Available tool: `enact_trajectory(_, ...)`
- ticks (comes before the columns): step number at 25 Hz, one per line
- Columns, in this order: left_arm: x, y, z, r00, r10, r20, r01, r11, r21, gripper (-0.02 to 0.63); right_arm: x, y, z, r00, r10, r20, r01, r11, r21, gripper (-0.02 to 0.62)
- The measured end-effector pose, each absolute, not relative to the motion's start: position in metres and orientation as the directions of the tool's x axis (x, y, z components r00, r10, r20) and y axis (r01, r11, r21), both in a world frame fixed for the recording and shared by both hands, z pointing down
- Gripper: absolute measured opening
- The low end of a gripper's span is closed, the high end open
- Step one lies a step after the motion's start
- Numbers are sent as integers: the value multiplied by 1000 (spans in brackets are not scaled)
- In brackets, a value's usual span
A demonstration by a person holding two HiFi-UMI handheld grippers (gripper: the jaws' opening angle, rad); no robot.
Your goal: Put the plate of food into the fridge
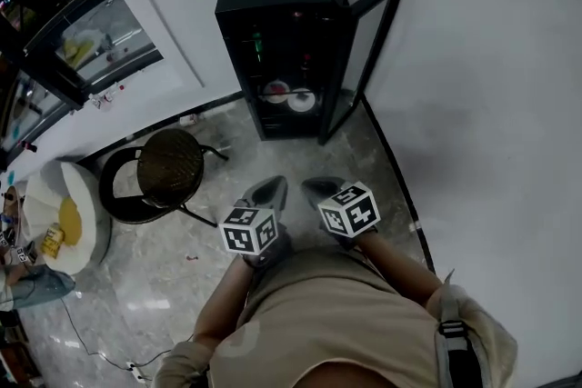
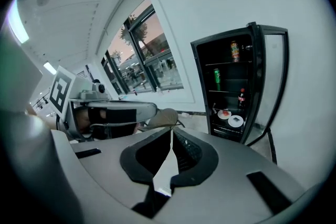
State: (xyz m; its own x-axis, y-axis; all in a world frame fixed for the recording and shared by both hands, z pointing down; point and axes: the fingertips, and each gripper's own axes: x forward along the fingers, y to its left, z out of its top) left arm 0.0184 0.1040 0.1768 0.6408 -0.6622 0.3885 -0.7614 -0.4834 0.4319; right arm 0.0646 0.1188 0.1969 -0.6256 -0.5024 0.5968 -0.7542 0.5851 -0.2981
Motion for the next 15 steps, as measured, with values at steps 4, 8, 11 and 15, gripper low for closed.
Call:
enact_trajectory(4,24,105,156,625,-704,337,-771,-489,409,16,80,112,172,-613,-588,528,-774,580,-254,29)
enact_trajectory(8,19,112,135,599,-744,298,-790,-488,370,15,89,115,149,-604,-651,460,-789,570,-229,29)
enact_trajectory(11,17,116,114,589,-769,248,-800,-511,315,16,96,116,132,-606,-678,416,-791,571,-221,29)
enact_trajectory(15,23,124,97,595,-775,214,-800,-542,258,16,104,121,117,-608,-701,374,-792,570,-219,29)
